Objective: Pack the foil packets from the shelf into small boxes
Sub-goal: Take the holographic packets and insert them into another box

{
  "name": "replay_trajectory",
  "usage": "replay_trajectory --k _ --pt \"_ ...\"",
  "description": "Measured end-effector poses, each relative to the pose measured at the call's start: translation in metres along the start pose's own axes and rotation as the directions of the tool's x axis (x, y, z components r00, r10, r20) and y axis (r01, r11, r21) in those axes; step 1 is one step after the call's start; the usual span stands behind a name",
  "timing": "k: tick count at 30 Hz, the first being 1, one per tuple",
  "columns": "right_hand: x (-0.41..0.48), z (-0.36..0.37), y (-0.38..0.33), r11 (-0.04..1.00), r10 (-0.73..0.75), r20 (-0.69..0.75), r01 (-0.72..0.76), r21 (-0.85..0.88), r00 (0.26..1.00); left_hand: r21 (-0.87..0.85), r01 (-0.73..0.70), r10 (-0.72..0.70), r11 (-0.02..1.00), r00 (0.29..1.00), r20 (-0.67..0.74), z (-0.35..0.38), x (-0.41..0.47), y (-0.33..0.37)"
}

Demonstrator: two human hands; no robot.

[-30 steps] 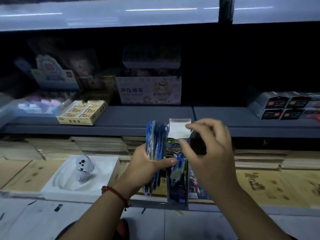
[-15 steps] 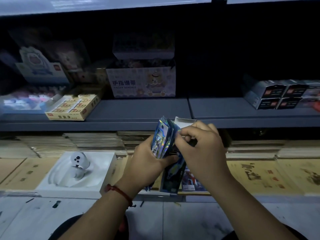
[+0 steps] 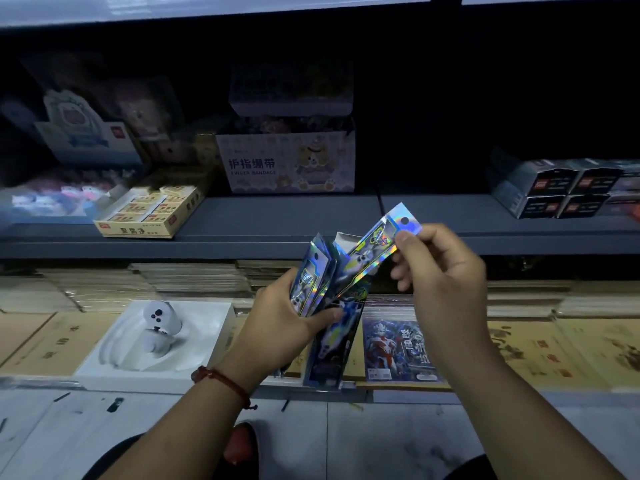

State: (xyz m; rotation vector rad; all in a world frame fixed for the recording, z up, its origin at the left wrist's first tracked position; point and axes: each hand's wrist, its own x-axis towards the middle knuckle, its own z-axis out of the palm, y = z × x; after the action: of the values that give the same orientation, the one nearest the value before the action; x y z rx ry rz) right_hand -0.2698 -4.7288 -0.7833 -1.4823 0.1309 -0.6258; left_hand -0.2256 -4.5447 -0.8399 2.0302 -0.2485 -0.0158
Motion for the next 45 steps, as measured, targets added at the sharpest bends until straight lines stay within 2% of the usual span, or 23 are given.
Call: replay_trajectory --k 5,8,11,16,22,27,32,40,43,45 --pt "-0.006 0.006 0.002 0.989 0.108 0.156 -0.091 -0.114 0.982 0.079 -0.044 0.047 0.996 0.998 -0.035 -0.003 -0.001 -0.005" --pt "-0.006 0.007 0.004 0.98 0.121 0.121 -0.099 -0.173 0.985 0.095 -0.028 0.033 0.995 0.998 -0.055 -0.004 0.0 -0.009" --pt "-0.002 0.002 0.001 0.993 0.021 0.044 -0.016 -0.118 0.999 0.105 -0.004 0.012 0.994 0.997 -0.073 -0.009 0.002 -0.013" --pt "0.006 -0.007 0.003 0.984 -0.079 0.026 0.082 -0.159 0.997 0.135 0.021 -0.009 0.991 0.996 -0.089 -0.014 0.005 -0.02" --pt "0.02 -0.026 0.005 0.907 -0.309 -0.126 0.253 -0.336 0.943 0.172 0.035 -0.018 0.984 0.995 -0.096 -0.02 0.006 -0.022" --pt "0.022 -0.029 0.011 0.813 -0.436 -0.085 0.352 -0.463 0.896 0.218 0.033 -0.019 0.975 0.998 -0.065 -0.021 0.004 -0.023" --pt "0.026 -0.031 0.014 0.743 -0.523 -0.059 0.421 -0.519 0.85 0.231 0.031 -0.015 0.972 0.997 -0.071 -0.02 0.003 -0.022" --pt "0.022 -0.025 0.017 0.666 -0.572 0.022 0.48 -0.571 0.82 0.214 0.022 -0.013 0.977 0.999 -0.042 -0.019 0.002 -0.018" --pt "0.021 -0.023 0.017 0.678 -0.532 0.036 0.452 -0.579 0.846 0.202 0.005 0.005 0.979 0.999 -0.048 -0.017 0.001 -0.016" --pt "0.019 -0.02 0.02 0.697 -0.446 0.101 0.416 -0.584 0.889 0.191 -0.004 0.013 0.982 0.999 -0.044 -0.016 0.0 -0.015"
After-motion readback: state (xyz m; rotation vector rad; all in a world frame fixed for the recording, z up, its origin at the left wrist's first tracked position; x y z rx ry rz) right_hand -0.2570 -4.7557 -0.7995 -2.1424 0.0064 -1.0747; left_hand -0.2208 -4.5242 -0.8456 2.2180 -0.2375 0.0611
